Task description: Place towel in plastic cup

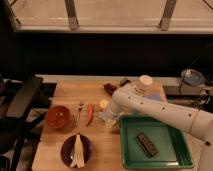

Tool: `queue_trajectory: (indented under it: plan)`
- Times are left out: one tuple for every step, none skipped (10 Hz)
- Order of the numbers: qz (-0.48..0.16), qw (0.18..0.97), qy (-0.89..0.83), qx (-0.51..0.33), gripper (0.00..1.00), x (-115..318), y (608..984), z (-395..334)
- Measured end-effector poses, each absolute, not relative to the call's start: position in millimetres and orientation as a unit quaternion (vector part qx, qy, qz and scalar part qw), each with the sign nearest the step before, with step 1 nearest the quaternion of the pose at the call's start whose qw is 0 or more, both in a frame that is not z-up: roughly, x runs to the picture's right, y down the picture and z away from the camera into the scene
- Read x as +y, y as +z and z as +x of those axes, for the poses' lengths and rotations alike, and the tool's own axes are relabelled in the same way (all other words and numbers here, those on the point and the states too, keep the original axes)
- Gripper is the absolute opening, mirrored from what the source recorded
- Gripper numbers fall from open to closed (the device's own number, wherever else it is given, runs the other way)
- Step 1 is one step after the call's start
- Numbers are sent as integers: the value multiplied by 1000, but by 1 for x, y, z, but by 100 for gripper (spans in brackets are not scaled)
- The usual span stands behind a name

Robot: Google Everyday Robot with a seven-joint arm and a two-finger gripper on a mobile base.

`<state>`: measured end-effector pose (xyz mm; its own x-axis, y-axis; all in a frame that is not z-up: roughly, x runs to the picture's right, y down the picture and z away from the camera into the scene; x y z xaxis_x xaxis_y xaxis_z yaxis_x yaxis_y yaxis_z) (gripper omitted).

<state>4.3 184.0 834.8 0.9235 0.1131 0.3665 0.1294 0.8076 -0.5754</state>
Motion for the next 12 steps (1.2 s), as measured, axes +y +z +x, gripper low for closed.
queue_trajectory:
  plan:
    - [-313, 928, -9, -201, 65, 189, 839, 0]
    - [-317, 926, -11, -204, 65, 193, 843, -1]
    - [-321, 924, -12, -207, 60, 198, 846, -2]
    - [-323, 923, -14, -209, 51, 200, 848, -3]
    - [-324, 922, -16, -210, 40, 202, 848, -3]
    - [-325, 922, -16, -211, 33, 203, 848, -2]
    - [-324, 922, -18, -211, 22, 202, 849, 0]
    - [-322, 923, -21, -210, 10, 201, 850, 4]
    - [-322, 923, -22, -208, 4, 200, 849, 7]
    - [-319, 924, -22, -209, 0, 196, 847, 10]
    - [-315, 924, -21, -214, 0, 191, 844, 11]
    - [-314, 924, -22, -218, 0, 186, 840, 13]
